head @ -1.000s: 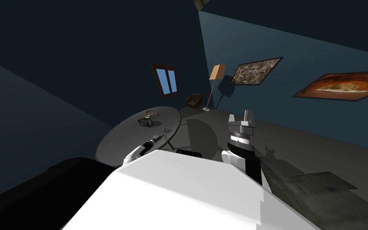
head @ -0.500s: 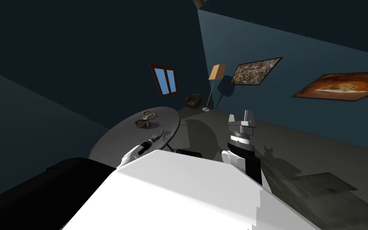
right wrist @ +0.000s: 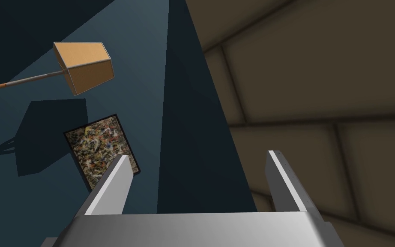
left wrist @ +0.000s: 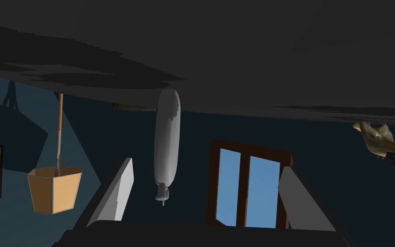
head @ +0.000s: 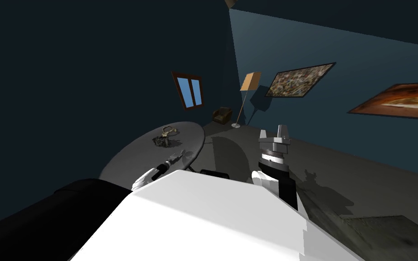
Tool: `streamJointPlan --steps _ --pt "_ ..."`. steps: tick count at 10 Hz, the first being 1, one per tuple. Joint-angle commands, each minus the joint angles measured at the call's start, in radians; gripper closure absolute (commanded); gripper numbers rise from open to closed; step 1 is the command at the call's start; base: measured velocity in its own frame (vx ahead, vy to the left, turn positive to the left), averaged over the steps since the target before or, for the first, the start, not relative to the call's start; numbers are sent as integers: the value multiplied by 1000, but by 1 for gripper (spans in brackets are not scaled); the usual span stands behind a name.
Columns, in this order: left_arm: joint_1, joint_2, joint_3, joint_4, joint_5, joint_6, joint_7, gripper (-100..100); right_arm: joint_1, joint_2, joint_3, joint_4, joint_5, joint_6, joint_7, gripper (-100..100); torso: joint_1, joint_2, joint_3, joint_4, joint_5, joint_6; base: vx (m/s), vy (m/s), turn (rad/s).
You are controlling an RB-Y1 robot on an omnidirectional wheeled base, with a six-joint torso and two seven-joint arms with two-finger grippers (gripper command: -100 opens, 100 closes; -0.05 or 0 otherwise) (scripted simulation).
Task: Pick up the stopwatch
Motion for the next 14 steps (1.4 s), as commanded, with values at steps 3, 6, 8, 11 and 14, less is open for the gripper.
streamJointPlan --steps 3,6,8,11,14 --pt "30 4 39 62 -5 -103 -30 -100 0 0 0 0 0 0 0 0 1 0 0 0 0 0 121 -36 84" --pt "43 5 57 92 -7 -187 -45 -100 0 0 0 0 0 0 0 0 -1 1 0 0 0 0 104 -46 83" --pt "57 6 75 122 -10 -244 -60 -100 0 0 0 0 0 0 0 0 1 -1 0 0 0 0 131 -28 86" --pt "84 8 111 182 -14 -329 -89 -100 0 0 0 0 0 0 0 0 0 1 0 0 0 0 120 -55 84" --pt "97 9 129 212 -17 -414 -104 -100 0 0 0 0 0 0 0 0 1 1 0 0 0 0 102 -38 84"
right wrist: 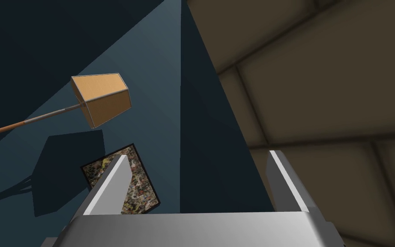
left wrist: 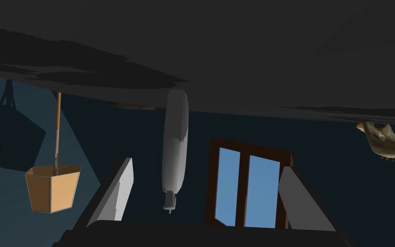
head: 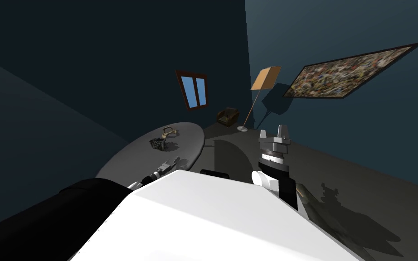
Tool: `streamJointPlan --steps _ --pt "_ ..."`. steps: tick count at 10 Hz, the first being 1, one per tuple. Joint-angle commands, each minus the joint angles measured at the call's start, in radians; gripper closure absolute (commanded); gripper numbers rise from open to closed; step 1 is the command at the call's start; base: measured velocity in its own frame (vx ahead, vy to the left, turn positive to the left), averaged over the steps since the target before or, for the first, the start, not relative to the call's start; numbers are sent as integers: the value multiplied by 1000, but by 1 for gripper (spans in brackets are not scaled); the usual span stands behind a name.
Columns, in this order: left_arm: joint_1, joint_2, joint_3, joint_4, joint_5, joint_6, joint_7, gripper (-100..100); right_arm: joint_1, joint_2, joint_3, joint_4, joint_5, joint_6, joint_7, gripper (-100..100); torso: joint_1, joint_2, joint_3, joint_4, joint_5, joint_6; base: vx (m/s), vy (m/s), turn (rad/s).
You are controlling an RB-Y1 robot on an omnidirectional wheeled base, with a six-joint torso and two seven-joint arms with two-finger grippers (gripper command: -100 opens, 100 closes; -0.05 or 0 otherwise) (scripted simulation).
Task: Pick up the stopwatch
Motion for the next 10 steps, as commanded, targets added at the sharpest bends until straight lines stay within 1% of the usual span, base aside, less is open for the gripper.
streamJointPlan --steps 1,2,6,7,8,9,10 --pt "0 0 0 0 0 0 0 -100 0 0 0 0 0 0 0 0 0 0 0 0 0 0 38 -12 1" --pt "0 0 0 1 0 -6 -1 100 0 0 0 0 0 0 0 0 1 3 2 1 0 0 8 -3 0" --pt "0 0 0 0 0 -6 -1 100 0 0 0 0 0 0 0 0 4 6 3 1 1 0 1 -2 -1" --pt "0 0 0 0 0 -6 -1 0 0 0 0 0 0 0 0 0 4 6 3 1 1 0 0 0 0" --pt "-6 -2 -16 -39 1 44 15 100 0 0 0 0 0 0 0 0 4 6 3 1 1 0 -95 26 -120" --pt "-6 -2 -16 -39 1 46 15 100 0 0 0 0 0 0 0 0 5 10 5 2 2 1 -118 45 -96" --pt "-20 -3 -34 -69 4 81 30 100 0 0 0 0 0 0 0 0 7 12 7 2 2 0 -133 89 -98"
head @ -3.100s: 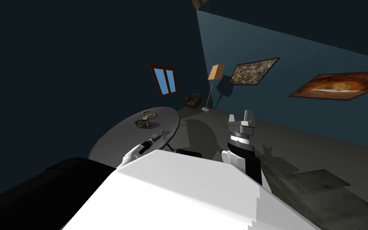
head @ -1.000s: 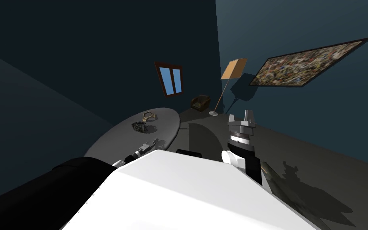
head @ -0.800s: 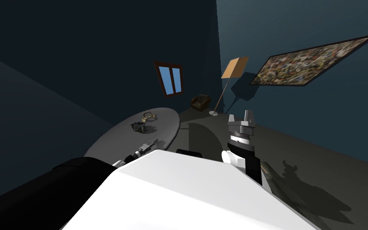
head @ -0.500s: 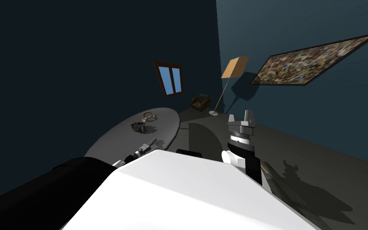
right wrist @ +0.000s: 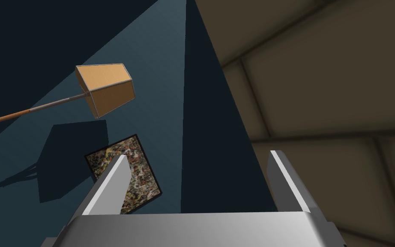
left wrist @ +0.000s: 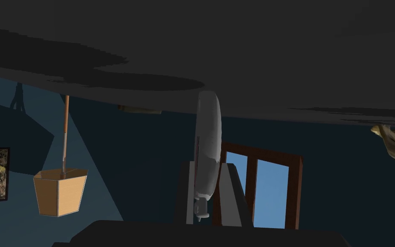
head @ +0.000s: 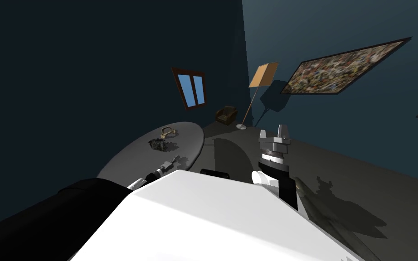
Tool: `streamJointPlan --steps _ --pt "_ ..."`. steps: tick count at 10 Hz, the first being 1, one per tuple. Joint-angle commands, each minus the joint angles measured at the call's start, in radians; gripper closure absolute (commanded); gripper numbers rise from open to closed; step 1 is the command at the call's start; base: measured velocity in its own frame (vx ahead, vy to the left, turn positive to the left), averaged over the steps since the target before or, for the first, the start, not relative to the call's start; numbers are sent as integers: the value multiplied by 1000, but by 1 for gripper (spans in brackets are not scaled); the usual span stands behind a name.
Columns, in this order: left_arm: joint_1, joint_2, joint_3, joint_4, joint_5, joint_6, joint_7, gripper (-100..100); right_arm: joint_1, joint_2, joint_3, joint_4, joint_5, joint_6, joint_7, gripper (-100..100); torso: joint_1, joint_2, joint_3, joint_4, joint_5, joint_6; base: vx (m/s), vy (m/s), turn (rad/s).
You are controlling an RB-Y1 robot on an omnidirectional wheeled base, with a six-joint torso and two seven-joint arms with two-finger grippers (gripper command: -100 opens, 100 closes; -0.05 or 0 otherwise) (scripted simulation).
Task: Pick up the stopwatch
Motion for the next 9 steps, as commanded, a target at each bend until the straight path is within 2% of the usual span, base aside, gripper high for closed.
streamJointPlan --steps 1,4,5,8,9 --pt "6 0 -7 -33 2 48 11 100 0 0 0 0 0 0 0 0 0 0 0 0 0 0 -111 71 -76" --pt "-21 -3 -43 -93 7 134 41 100 0 0 0 0 0 0 0 0 -4 0 0 0 0 -1 -127 29 -82" --pt "-21 -3 -43 -93 7 162 41 100 0 0 0 0 0 0 0 0 -3 1 0 0 0 -1 -98 39 -76" --pt "-48 -5 -79 -153 11 248 70 100 0 0 0 0 0 0 0 0 -2 -2 -1 -1 0 -1 -113 46 -90" --pt "-48 -5 -79 -153 11 275 70 100 0 0 0 0 0 0 0 0 -2 -1 -1 0 0 0 -109 33 -74"
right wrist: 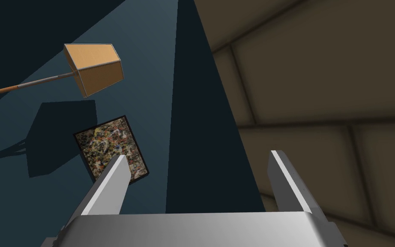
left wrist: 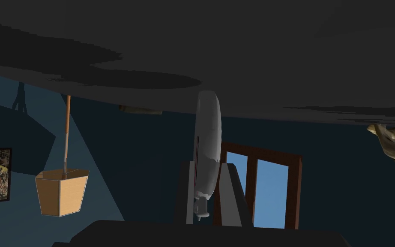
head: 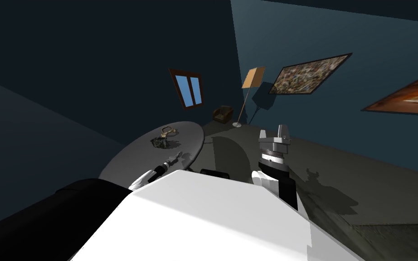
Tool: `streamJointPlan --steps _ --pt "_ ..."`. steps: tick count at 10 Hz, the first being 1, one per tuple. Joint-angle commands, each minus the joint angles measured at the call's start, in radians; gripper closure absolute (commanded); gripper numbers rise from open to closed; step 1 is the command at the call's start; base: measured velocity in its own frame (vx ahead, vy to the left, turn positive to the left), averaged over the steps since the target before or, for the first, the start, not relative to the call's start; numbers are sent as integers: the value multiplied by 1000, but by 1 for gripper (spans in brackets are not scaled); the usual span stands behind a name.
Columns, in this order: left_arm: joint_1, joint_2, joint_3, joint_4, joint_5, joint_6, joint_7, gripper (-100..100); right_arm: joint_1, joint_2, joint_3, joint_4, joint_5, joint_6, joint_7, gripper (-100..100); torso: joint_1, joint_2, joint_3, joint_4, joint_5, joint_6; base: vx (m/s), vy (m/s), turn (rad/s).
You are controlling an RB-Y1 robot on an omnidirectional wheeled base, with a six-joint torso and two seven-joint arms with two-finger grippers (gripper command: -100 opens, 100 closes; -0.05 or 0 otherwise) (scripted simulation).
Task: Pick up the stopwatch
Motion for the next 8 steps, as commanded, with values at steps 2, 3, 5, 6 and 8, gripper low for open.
streamJointPlan --steps 2,3,5,6,8 --pt "-16 -4 -20 -30 3 72 13 100 0 0 0 0 0 0 0 0 0 1 1 0 0 1 -125 32 -76" --pt "-30 -5 -38 -60 5 99 28 100 0 0 0 0 0 0 0 0 0 0 0 0 0 0 -121 50 -114" --pt "-30 -5 -38 -60 5 132 28 100 0 0 0 0 0 0 0 0 0 0 0 0 0 0 -67 22 -27" --pt "-43 -6 -57 -90 7 170 43 100 0 0 0 0 0 0 0 0 -1 -3 -2 -1 -1 -1 -85 17 -81" --pt "-57 -7 -75 -120 10 222 58 100 0 0 0 0 0 0 0 0 -1 -2 -1 0 0 0 -104 35 -80"
